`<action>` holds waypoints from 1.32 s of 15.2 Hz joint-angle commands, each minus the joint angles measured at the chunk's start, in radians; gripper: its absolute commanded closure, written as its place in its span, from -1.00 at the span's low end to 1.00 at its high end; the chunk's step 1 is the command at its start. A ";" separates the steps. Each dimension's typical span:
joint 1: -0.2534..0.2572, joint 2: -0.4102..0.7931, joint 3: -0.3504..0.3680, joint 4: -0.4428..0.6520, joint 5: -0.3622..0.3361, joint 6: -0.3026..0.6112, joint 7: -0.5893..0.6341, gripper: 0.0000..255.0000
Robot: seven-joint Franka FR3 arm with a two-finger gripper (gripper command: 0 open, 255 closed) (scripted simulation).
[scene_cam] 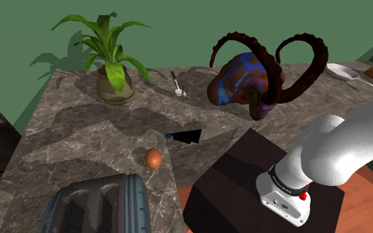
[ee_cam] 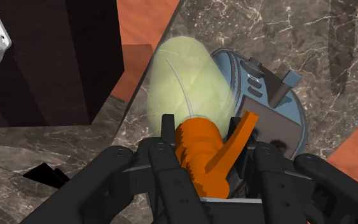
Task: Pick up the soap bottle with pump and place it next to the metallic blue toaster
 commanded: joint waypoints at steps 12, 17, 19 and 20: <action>0.080 -0.084 -0.079 -0.230 0.068 0.171 -0.053 1.00; 0.094 -0.100 -0.079 -0.305 0.084 0.235 -0.064 1.00; 0.097 -0.104 -0.076 -0.333 0.089 0.260 -0.068 1.00; 0.098 -0.105 -0.074 -0.347 0.091 0.273 -0.069 1.00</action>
